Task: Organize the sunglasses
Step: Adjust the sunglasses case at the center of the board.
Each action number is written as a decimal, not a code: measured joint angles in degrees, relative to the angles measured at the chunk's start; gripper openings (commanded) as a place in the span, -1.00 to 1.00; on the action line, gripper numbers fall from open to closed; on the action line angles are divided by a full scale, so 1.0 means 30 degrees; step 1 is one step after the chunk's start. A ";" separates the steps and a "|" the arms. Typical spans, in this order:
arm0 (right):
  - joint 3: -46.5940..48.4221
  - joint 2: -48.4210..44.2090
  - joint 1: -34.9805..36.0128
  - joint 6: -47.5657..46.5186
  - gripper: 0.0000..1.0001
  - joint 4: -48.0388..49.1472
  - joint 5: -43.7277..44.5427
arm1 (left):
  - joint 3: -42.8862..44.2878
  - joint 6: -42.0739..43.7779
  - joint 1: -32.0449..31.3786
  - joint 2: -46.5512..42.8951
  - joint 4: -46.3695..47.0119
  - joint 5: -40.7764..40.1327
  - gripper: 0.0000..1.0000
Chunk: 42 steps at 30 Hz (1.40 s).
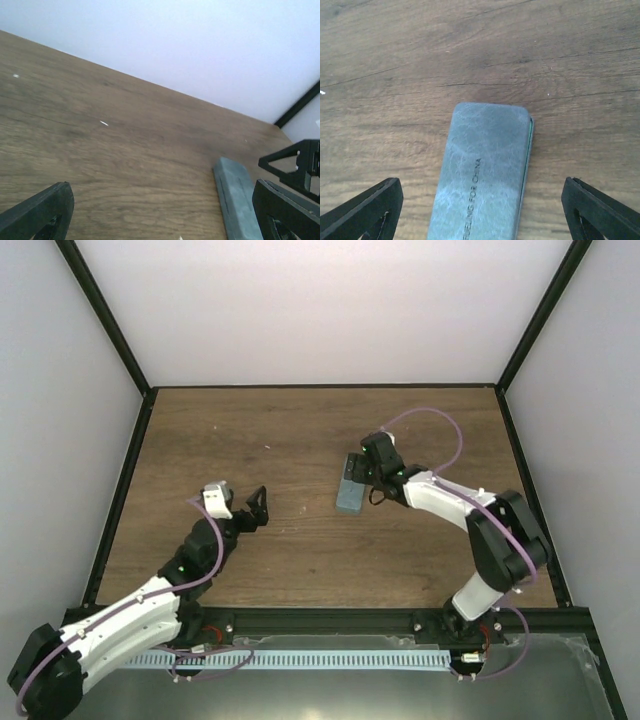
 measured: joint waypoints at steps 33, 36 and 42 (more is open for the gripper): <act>0.3016 0.5457 0.0699 -0.1268 0.36 -0.1188 0.0022 | -0.0590 -0.0138 0.0000 -0.0430 -0.0984 -0.2455 1.00; 0.3016 0.5370 0.0714 -0.1319 0.33 -0.1268 0.0015 | -0.0590 -0.0138 -0.0007 -0.0357 -0.0976 -0.2441 1.00; 0.2106 0.4233 0.0721 -0.1326 0.36 -0.2390 -0.0408 | -0.0597 -0.0168 -0.0007 -0.0328 -0.0954 -0.2433 1.00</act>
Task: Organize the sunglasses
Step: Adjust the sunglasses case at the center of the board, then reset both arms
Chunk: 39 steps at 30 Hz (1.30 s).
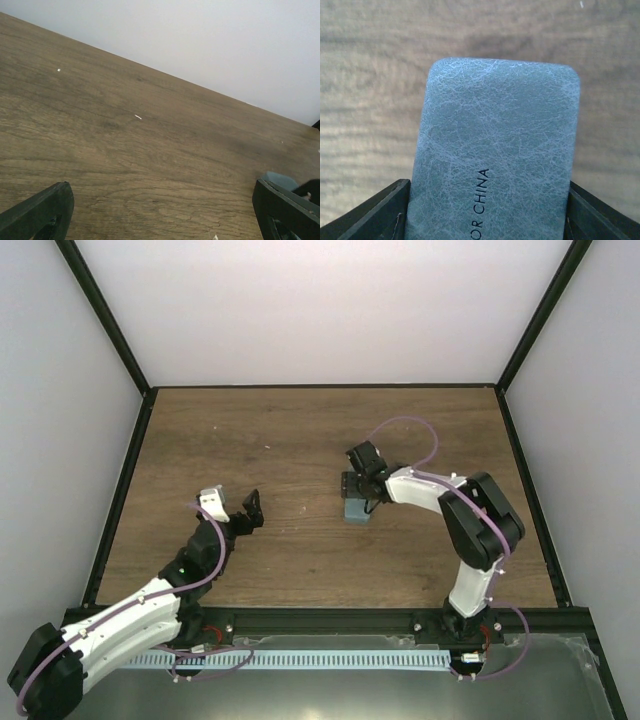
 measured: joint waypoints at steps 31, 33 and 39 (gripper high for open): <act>-0.6623 -0.8546 0.0262 -0.1086 0.91 0.3009 0.3286 | -0.0080 -0.0036 0.0000 0.0124 -0.0022 0.0452 1.00; -0.6739 -0.8568 0.0262 -0.1027 0.90 0.3067 0.3614 | -0.0080 -0.0087 0.0007 -0.0233 -0.0284 0.0554 1.00; -0.7118 -0.9457 0.0262 -0.0772 0.88 0.3432 0.3993 | -0.0109 -0.0255 0.0000 -0.1486 -0.1005 0.0532 1.00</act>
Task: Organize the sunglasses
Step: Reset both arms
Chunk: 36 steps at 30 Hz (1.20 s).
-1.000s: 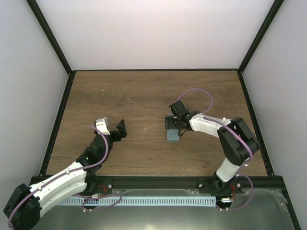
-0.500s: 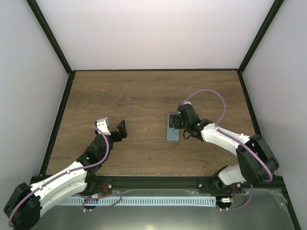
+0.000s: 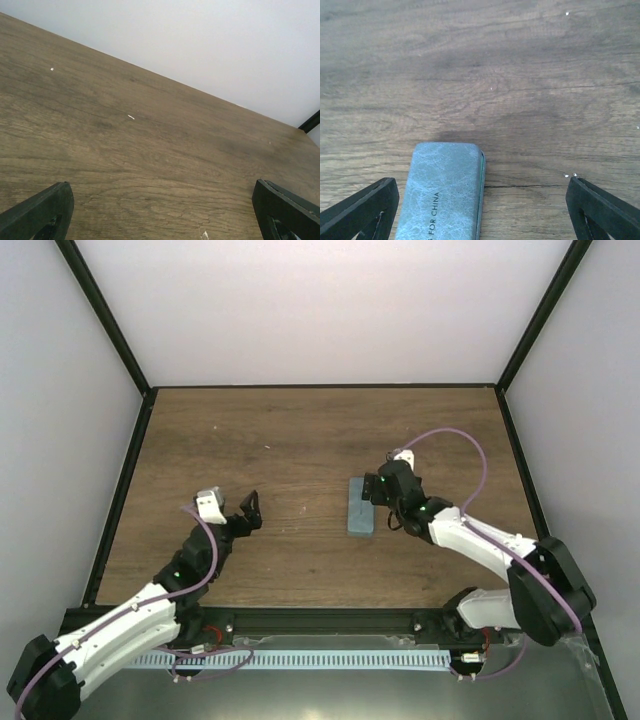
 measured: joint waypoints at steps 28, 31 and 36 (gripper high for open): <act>-0.5850 -0.5508 -0.1180 -0.2353 1.00 0.7125 0.6171 | 0.1377 0.0481 0.0007 0.1384 -0.1035 -0.1304 1.00; -0.7111 -0.4867 -0.4073 -0.3257 1.00 0.8990 0.5311 | 0.3504 0.1800 0.0124 0.3825 -0.1086 -0.1763 1.00; -0.8990 -0.4779 -0.7220 -0.4153 1.00 1.3325 0.3330 | 0.3985 0.3934 0.0321 0.6543 0.0087 -0.0787 1.00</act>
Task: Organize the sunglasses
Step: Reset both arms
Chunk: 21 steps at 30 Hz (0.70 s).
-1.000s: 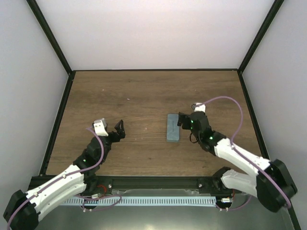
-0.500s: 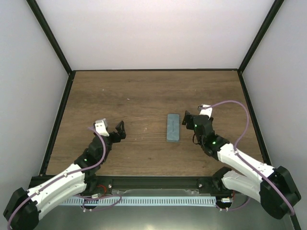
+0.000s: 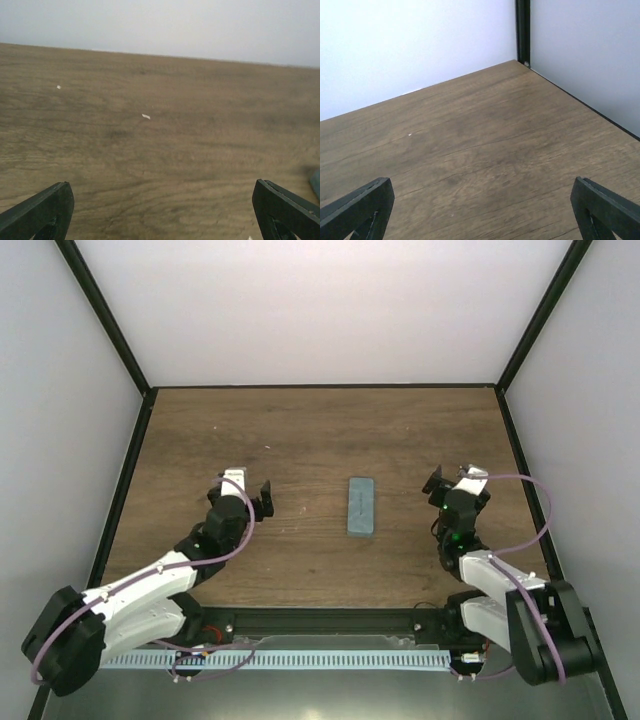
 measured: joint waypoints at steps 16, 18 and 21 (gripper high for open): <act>-0.1020 0.6251 -0.3126 -0.1676 1.00 0.9814 -0.5202 | -0.0678 0.3293 0.2688 -0.1209 0.1858 0.6390 1.00; -0.0699 0.7067 -0.3198 -0.1945 1.00 0.9938 -0.5421 | -0.0612 0.4182 0.3031 -0.0663 0.2470 0.6550 1.00; -0.0102 0.7555 -0.3206 -0.2208 1.00 0.9967 -0.5661 | 0.0051 0.5340 0.3956 0.1158 0.2951 0.6382 1.00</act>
